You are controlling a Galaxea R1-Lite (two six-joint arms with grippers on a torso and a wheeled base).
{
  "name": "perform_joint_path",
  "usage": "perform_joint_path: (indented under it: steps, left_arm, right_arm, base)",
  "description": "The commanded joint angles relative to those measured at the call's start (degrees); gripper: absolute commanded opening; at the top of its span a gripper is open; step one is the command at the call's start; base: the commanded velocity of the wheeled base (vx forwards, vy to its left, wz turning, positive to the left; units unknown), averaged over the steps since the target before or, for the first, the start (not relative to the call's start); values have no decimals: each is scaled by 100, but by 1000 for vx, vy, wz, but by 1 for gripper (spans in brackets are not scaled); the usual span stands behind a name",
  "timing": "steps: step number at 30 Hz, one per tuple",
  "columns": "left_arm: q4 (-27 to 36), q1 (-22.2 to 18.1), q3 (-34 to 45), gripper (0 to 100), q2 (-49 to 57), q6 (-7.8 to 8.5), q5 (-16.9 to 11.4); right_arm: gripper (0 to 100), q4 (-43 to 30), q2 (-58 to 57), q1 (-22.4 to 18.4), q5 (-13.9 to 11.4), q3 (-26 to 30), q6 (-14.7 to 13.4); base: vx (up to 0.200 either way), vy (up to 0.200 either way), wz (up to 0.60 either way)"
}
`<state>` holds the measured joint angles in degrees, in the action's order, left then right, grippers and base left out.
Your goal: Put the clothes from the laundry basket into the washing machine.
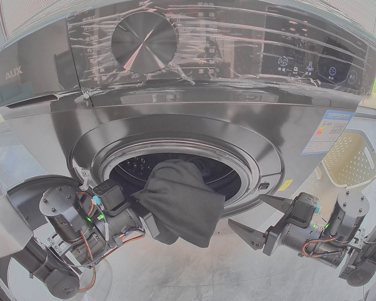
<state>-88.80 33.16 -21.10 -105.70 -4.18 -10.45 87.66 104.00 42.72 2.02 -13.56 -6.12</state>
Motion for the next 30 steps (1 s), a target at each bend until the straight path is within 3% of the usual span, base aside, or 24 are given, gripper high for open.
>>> perform_joint_path:
  steps: [1,9,14,29,30]
  left_arm:
    - [3,86,-263,0,-460,-30,210]
    - [3,77,-1423,0,-1620,-21,315]
    - [3,-20,-2548,0,-2244,-74,693]
    - [460,-257,-4394,0,-3307,-100,737]
    - [644,-275,-4807,0,-3466,-100,746]
  right_arm:
    - [100,-12,-81,105,0,64,-3]
    - [100,-4,-90,193,0,151,-3]
    - [100,-4,-90,202,0,169,-3]
    - [100,14,-46,211,9,169,-3]
    - [100,14,-37,211,9,169,-3]
  base:
    - [0,0,0]
    - [0,0,0]
    - [0,0,0]
    - [0,0,0]
    - [0,0,0]
